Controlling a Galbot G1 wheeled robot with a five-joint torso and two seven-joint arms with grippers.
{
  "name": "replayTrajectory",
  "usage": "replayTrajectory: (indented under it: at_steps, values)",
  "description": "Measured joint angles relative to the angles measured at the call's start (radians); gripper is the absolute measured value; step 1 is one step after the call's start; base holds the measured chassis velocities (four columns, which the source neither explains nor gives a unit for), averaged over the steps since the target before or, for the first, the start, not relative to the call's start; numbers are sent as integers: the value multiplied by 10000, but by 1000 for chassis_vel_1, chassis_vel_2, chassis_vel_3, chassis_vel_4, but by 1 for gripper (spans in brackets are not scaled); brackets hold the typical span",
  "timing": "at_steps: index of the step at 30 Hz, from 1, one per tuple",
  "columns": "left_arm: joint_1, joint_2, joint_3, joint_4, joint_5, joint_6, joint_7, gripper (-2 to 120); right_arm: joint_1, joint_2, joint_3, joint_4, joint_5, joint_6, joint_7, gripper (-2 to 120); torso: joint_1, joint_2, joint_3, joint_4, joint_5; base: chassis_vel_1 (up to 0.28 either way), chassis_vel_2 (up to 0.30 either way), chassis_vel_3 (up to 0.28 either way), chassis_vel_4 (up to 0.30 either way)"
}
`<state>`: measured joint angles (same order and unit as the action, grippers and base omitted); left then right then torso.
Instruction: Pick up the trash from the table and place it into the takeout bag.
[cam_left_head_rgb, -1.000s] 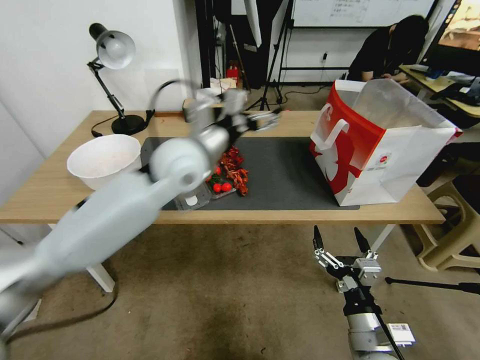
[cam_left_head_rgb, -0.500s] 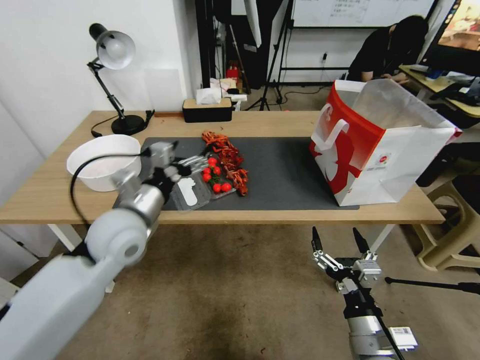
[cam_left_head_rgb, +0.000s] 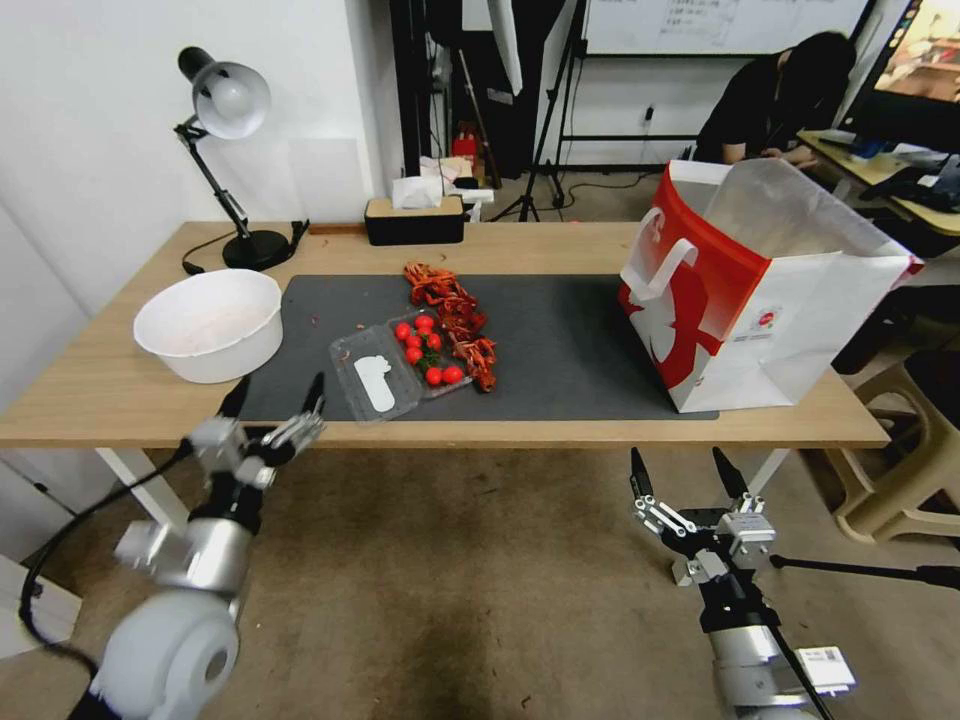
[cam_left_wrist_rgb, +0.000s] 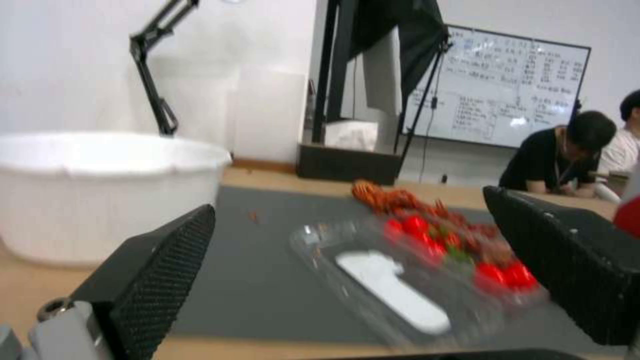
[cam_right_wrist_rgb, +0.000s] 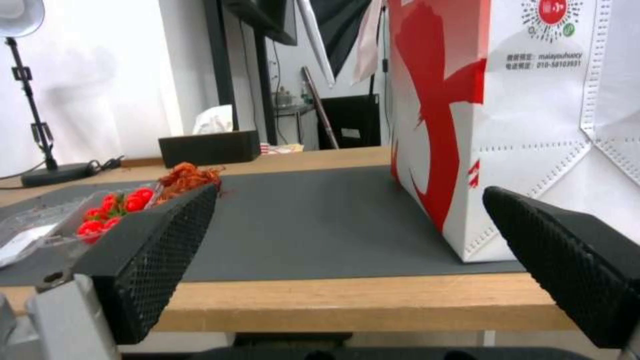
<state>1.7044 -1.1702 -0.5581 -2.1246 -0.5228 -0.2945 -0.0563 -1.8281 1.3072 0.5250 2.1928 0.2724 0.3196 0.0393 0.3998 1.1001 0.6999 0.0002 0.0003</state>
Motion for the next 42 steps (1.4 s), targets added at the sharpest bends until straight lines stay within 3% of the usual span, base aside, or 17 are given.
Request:
replayTrajectory:
  at_steps: [5, 13, 42]
  values:
    - [-101, -94, 600, 752, 386, -438, 105, 100, -84, 243, 309, -73, 204, 55, -254, 100, 1, -1, 1, -4, -5, 0, 0, 0, 0]
    - [-318, -33, 608, 1346, 822, -1024, 180, 100, 188, 135, 443, -361, 566, -101, -526, 100, 3, -2, 1, -1, -3, 0, 0, 0, 0]
    - [-419, 14, 459, 1405, 794, -1075, 112, 100, 216, 103, 417, -450, 558, -110, -616, 100, 3, -2, 1, -2, -3, 0, 0, 0, 0]
